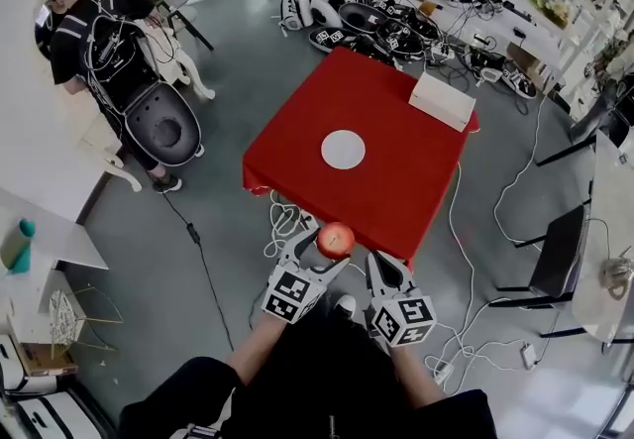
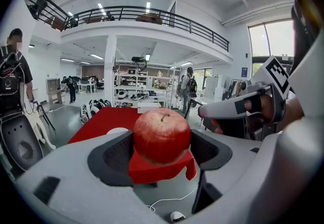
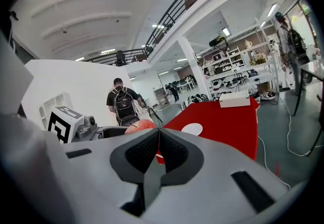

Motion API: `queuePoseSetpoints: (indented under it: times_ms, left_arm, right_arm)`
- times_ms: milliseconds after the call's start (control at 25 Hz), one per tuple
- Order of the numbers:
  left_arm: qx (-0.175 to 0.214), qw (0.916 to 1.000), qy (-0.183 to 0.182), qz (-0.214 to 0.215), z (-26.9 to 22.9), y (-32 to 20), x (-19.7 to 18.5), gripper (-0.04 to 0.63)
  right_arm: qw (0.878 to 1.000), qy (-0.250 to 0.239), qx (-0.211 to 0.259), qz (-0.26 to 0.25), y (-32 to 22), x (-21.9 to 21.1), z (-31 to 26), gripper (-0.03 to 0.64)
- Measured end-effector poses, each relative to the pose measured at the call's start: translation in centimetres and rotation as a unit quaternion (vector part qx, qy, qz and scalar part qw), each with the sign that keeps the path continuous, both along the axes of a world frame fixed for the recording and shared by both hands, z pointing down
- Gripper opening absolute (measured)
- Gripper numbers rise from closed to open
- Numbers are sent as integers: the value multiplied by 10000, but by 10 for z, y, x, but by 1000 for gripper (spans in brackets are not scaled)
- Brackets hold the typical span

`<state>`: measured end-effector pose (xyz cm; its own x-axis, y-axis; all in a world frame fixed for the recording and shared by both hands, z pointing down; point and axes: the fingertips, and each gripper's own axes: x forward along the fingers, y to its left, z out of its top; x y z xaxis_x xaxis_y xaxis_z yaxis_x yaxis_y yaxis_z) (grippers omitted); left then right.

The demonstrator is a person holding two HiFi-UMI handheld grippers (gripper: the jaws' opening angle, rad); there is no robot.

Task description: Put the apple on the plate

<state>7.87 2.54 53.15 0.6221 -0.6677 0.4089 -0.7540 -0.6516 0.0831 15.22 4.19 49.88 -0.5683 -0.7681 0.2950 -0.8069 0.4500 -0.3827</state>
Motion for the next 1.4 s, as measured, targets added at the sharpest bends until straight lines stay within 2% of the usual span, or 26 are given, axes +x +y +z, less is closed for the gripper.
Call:
queuePoseSetpoints:
  times_ms: [360, 640, 1080, 1400]
  left_arm:
    - [-72, 9999, 87, 5, 9, -58, -3, 357]
    - [-114, 9998, 105, 94, 16, -123, -2, 357]
    - [-113, 9995, 241, 188, 17, -219, -19, 357]
    - [-341, 9988, 223, 264, 36, -270, -43, 357]
  right_arm:
    - [10000, 60, 60, -32, -56, 0, -1, 12]
    - [9999, 112, -53, -49, -117, -6, 7, 11]
    - [9995, 253, -107, 167, -211, -13, 7, 12]
    - [9987, 343, -274, 277, -256, -37, 17, 11]
